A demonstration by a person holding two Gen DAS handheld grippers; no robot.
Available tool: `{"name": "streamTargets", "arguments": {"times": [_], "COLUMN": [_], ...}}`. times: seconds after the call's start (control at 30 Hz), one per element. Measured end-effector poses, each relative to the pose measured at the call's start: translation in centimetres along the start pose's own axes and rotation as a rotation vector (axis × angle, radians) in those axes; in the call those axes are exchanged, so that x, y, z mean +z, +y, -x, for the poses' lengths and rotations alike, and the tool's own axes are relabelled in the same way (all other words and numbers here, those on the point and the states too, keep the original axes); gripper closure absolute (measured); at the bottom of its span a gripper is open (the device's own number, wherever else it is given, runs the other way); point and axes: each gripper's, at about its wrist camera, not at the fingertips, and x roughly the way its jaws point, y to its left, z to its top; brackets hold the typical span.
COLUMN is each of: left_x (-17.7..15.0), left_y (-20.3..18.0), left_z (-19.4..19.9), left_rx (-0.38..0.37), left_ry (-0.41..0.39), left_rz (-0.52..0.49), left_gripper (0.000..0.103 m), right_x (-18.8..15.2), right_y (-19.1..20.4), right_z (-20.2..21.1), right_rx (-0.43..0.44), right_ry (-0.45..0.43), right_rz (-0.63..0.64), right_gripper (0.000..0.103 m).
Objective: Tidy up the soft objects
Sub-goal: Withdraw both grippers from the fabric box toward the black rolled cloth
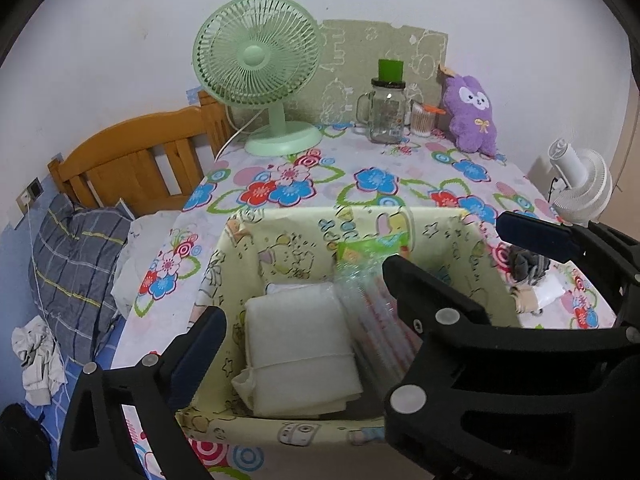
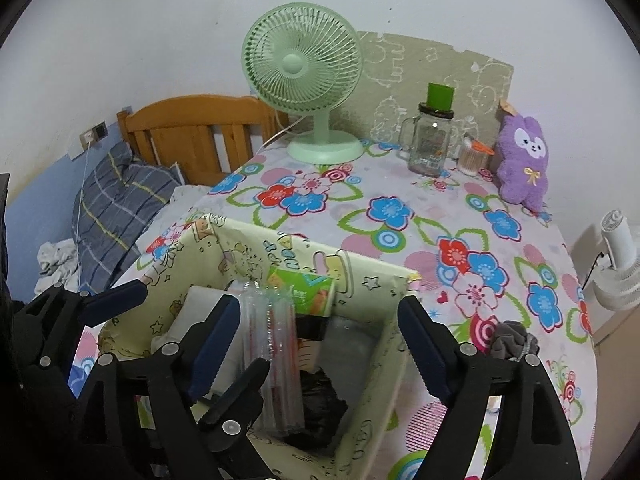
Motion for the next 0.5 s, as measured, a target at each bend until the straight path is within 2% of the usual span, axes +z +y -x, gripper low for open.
{"name": "streamTargets", "arguments": {"times": [0.5], "left_x": [0.7], "left_y": [-3.0], "left_z": [3.0], "left_rx": [-0.02], "left_ry": [-0.072], "left_rz": [-0.018], "left_gripper": [0.0], "right_x": [-0.2], "right_y": [-2.2], "right_z": [4.0], "right_rx": [-0.03], "right_ry": [-0.096], "right_rz": [-0.035], "right_gripper": [0.006]}}
